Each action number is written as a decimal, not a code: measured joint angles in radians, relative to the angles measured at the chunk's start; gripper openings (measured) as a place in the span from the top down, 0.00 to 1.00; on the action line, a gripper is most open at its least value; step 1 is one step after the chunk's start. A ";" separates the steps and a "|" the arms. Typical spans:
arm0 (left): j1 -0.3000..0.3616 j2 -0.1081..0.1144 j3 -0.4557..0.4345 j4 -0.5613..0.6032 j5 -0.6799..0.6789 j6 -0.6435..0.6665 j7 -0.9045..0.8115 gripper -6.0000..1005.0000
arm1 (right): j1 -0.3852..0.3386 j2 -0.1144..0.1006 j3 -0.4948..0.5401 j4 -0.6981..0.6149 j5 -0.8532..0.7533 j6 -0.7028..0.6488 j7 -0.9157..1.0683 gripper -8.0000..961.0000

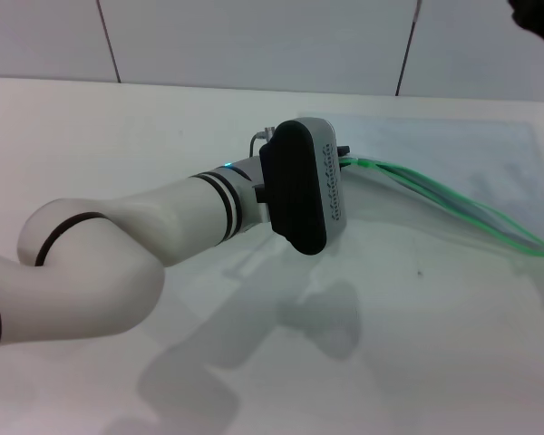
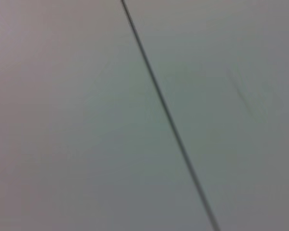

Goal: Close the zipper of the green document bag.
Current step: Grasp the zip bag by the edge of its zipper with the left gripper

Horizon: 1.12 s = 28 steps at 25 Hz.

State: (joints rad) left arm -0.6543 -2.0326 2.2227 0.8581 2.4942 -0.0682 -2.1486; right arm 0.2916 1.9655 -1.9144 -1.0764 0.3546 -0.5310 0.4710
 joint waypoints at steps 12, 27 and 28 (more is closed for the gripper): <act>0.000 0.002 0.000 0.002 -0.002 -0.001 -0.001 0.93 | 0.110 -0.044 0.115 0.152 -0.810 -0.053 0.673 0.33; 0.001 0.003 0.000 0.006 -0.025 0.002 -0.001 0.93 | 0.115 -0.005 0.315 0.062 -1.710 -0.225 1.094 0.34; 0.001 0.003 0.000 0.006 -0.025 0.002 -0.001 0.93 | 0.112 0.014 0.333 0.045 -1.777 -0.226 1.098 0.34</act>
State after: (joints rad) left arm -0.6530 -2.0294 2.2227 0.8637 2.4696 -0.0657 -2.1491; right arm 0.4036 1.9799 -1.5814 -1.0313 -1.4228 -0.7571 1.5691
